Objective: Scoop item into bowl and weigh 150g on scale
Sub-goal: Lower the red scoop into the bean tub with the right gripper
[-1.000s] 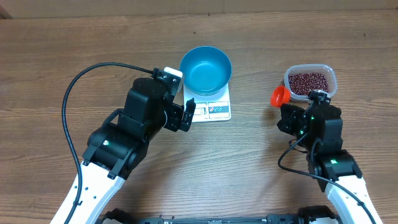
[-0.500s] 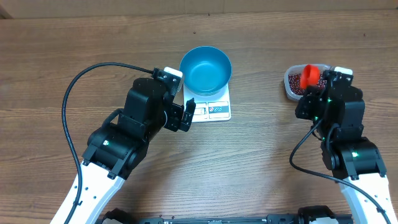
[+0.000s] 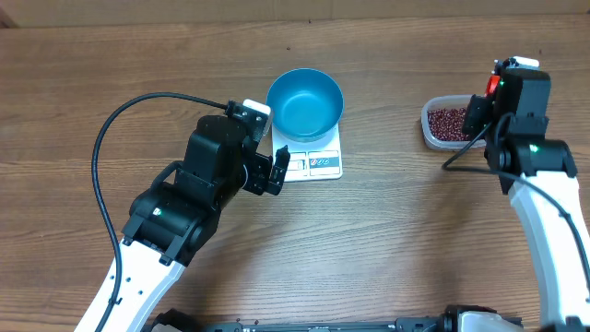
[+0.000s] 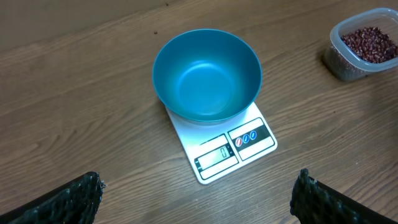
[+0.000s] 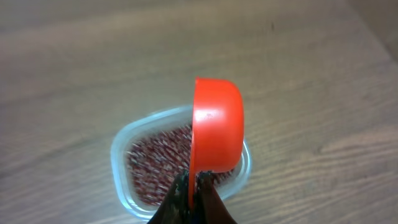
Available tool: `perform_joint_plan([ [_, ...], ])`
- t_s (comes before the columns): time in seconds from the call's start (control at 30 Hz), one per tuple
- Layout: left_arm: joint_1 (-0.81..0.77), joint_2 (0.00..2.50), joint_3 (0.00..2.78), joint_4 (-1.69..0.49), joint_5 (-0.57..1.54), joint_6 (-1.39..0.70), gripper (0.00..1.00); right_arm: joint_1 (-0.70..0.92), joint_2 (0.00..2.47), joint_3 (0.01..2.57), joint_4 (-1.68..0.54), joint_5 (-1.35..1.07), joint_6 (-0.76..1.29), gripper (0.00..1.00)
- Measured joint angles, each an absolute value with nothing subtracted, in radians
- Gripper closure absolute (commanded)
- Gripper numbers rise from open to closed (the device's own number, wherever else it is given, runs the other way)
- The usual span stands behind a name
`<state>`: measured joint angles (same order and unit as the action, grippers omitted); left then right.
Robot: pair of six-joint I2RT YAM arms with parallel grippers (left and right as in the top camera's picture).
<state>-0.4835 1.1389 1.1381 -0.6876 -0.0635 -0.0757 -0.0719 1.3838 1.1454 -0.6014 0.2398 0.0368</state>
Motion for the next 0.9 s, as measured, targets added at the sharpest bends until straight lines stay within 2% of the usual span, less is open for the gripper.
perform_joint_plan([
  [0.23, -0.484, 1.139, 1.138, -0.688, -0.064, -0.076, 0.0, -0.105, 1.528, 1.145, -0.568, 0.196, -0.013, 0.96],
  [0.9, -0.484, 1.139, 1.138, -0.688, -0.064, -0.076, 0.0, -0.105, 1.563, 1.121, -0.554, 0.183, -0.031, 0.96],
])
